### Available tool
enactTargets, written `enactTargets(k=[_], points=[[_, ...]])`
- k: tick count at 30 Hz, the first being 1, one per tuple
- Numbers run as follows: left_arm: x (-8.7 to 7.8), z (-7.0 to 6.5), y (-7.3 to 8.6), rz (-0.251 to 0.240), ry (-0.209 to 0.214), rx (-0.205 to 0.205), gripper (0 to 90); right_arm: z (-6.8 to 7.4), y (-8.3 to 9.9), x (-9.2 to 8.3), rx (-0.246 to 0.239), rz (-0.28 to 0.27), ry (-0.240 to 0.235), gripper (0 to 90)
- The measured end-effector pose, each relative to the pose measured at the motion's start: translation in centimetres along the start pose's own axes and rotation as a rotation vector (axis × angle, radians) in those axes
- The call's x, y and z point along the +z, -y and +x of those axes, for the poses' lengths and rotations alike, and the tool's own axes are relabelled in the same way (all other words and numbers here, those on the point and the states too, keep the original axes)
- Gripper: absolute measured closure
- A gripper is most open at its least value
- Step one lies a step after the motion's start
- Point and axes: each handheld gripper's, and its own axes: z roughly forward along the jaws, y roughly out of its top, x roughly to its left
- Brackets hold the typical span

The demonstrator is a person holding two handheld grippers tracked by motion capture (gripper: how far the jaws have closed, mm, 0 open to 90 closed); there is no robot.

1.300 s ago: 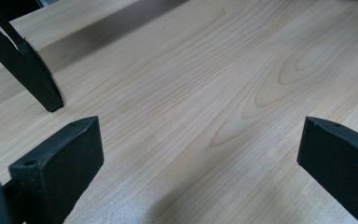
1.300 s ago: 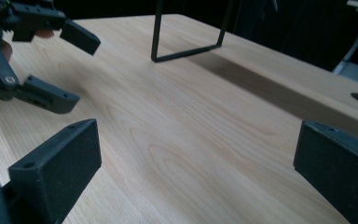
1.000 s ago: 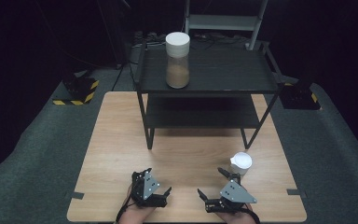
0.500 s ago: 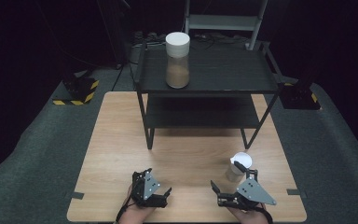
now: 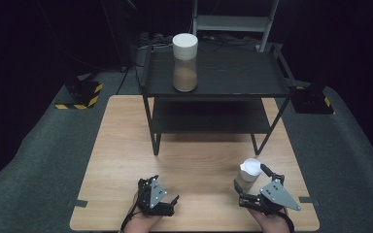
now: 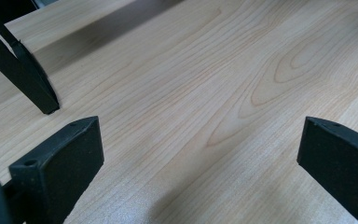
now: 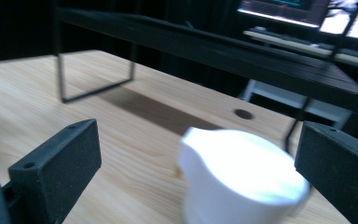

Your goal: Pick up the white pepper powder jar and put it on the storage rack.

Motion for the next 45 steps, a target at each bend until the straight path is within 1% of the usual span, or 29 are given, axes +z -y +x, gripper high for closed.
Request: enactTargets(k=[1, 4, 11, 16, 23, 26, 33, 37, 40, 45], points=[[0.0, 0.0, 0.0, 0.0, 0.0, 0.001, 0.7, 0.0, 0.1, 0.0, 0.0, 0.003, 0.008, 0.0], [0.0, 0.0, 0.0, 0.0, -0.001, 0.004, 0.7, -0.2, 0.3, 0.1, 0.023, 0.012, 0.023, 0.0], [0.0, 0.0, 0.0, -0.002, 0.001, 0.005, 0.7, -0.6, 0.9, 0.6, 0.054, 0.043, 0.03, 0.0], [0.0, 0.0, 0.0, -0.001, 0.001, 0.006, 0.7, -0.9, 1.4, 1.2, 0.08, 0.077, 0.02, 0.0], [0.0, 0.0, -0.1, 0.003, 0.001, 0.013, 0.7, -1.4, 2.3, 1.9, 0.123, 0.104, 0.005, 0.0], [0.0, -0.1, 0.0, 0.002, 0.001, 0.013, 0.7, -1.5, 2.7, 2.3, 0.152, 0.112, 0.005, 0.0], [0.0, -0.2, -0.1, 0.003, 0.0, 0.018, 0.9, -1.9, 3.5, 2.6, 0.182, 0.116, 0.002, 0.7], [0.0, -0.2, -0.1, 0.004, -0.001, 0.021, 1.0, -2.0, 3.8, 2.6, 0.202, 0.109, -0.002, 5.2], [0.0, -0.2, -0.1, 0.004, -0.001, 0.018, 1.1, -2.3, 4.2, 2.6, 0.223, 0.102, -0.015, 9.2], [0.0, -0.2, -0.1, 0.003, -0.001, 0.014, 1.1, -2.5, 4.6, 2.6, 0.242, 0.089, -0.029, 16.7]])
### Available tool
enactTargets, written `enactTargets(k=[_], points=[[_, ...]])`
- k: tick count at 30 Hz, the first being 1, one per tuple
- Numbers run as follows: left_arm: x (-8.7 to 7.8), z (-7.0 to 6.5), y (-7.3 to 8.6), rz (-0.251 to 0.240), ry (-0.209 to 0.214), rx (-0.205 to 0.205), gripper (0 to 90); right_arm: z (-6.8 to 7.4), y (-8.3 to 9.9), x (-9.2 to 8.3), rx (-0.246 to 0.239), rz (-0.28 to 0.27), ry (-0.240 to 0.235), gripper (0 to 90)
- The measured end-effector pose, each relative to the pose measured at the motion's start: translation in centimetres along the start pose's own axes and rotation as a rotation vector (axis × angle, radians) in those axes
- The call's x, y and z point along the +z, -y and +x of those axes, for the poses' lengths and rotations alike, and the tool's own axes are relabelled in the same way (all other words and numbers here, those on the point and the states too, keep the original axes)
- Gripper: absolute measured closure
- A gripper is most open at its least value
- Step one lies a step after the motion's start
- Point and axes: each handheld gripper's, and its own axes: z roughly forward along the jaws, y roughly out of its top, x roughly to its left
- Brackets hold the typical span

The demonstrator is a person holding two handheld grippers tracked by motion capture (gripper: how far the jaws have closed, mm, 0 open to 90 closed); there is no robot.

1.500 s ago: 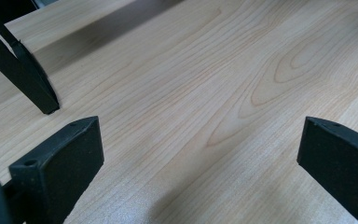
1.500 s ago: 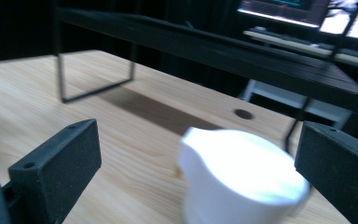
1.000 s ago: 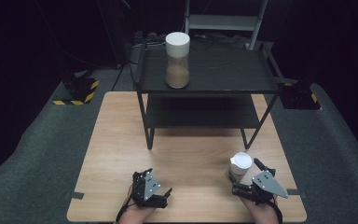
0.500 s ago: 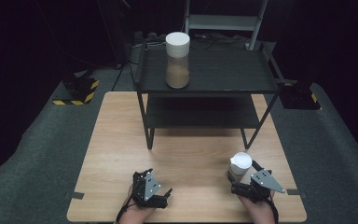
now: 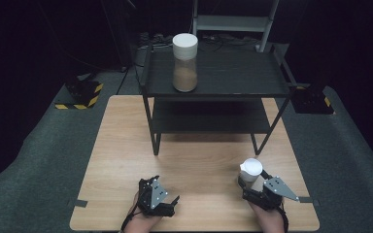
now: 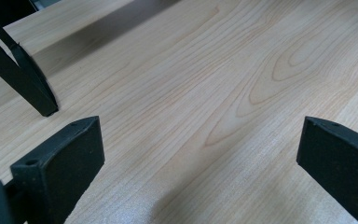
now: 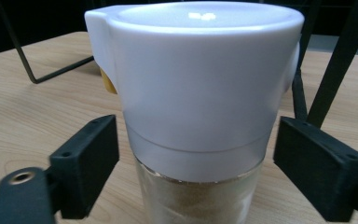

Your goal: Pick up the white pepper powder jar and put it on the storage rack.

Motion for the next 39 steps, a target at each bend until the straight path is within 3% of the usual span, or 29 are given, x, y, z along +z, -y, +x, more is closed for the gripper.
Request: enactTargets(k=[8, 21, 32, 39], points=[[0.0, 0.1, 0.0, 0.001, -0.001, 0.0, 1.1, -0.4, 0.5, 0.2, 0.018, -0.018, -0.02, 24.6], [0.0, 0.1, 0.0, -0.002, 0.001, -0.006, 1.1, -0.7, 1.1, 0.4, 0.054, -0.043, -0.028, 27.6], [0.0, 0.2, 0.0, -0.002, 0.004, -0.003, 1.1, -0.4, 0.7, 0.2, 0.034, -0.036, -0.015, 29.0], [0.0, 0.2, 0.1, -0.004, 0.005, -0.002, 1.1, -0.2, 0.7, -0.2, 0.012, -0.072, -0.014, 29.2]])
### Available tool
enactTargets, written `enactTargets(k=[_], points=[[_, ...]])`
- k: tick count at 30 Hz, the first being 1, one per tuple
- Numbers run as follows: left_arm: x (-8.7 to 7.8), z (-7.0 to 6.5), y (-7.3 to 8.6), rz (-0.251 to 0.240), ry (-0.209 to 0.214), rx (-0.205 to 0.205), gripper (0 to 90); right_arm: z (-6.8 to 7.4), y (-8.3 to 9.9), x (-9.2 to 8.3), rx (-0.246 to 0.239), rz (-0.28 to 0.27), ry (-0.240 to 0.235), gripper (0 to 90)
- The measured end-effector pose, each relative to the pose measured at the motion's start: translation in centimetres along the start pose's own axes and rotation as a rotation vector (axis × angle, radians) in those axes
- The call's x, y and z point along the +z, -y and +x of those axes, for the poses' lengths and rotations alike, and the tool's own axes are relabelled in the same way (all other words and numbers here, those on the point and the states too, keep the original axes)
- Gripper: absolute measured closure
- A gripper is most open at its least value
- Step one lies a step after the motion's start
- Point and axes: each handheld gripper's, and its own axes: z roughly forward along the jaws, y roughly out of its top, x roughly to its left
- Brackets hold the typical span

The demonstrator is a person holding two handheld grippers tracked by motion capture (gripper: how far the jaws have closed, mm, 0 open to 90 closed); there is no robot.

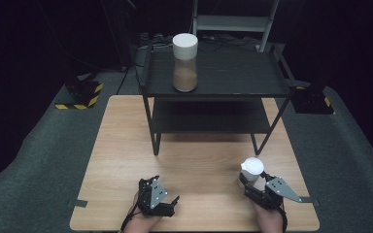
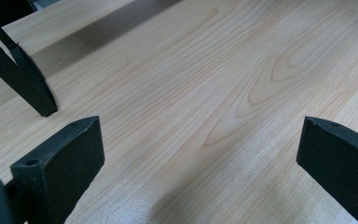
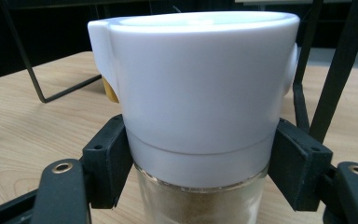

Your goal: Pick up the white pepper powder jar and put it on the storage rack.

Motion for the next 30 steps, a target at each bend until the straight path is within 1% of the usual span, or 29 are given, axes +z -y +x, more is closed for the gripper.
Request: enactTargets(k=[18, 30], points=[[0.0, 0.1, 0.0, -0.002, 0.004, -0.002, 1.1, 0.3, -0.5, -1.0, -0.012, -0.053, -0.031, 29.5], [0.0, 0.1, 0.0, -0.001, 0.006, 0.001, 1.1, 0.5, -1.2, -1.8, -0.025, -0.09, -0.053, 29.7]])
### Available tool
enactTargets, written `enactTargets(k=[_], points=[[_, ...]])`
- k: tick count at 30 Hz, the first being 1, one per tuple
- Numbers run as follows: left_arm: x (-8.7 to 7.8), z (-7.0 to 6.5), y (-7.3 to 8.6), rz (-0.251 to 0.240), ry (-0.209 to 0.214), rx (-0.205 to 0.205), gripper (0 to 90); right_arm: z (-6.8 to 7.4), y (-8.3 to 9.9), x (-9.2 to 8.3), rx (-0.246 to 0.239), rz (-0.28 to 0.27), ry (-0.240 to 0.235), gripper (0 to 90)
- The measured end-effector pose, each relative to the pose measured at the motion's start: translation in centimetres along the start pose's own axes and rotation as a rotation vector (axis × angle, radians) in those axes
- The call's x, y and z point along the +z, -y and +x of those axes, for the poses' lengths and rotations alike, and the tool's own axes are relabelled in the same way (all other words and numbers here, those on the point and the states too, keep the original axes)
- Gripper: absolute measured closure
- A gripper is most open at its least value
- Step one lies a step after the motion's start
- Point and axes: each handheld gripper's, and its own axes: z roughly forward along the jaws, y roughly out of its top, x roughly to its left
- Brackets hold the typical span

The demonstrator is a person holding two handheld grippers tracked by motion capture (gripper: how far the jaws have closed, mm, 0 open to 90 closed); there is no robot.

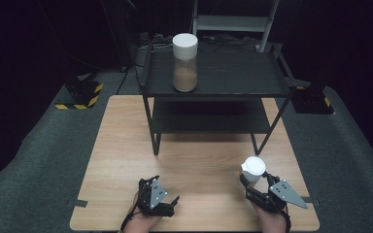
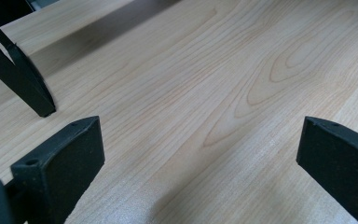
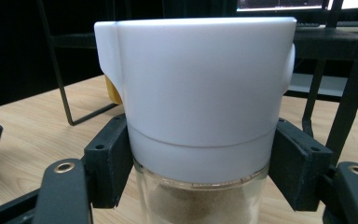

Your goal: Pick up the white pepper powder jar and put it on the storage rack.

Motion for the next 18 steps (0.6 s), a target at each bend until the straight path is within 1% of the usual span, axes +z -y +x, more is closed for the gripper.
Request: enactTargets(k=[9, 12, 18], points=[[0.0, 0.1, 0.0, -0.001, 0.003, -0.001, 1.1, 0.5, -1.3, -0.6, -0.016, -0.03, -0.01, 29.7], [0.0, 0.1, 0.1, -0.003, 0.004, -0.001, 1.1, 0.6, -1.7, -0.8, -0.012, -0.044, -0.018, 29.8], [-0.1, 0.1, 0.1, -0.007, 0.006, -0.004, 1.1, 0.8, -2.9, -0.9, -0.009, -0.054, -0.041, 29.9]])
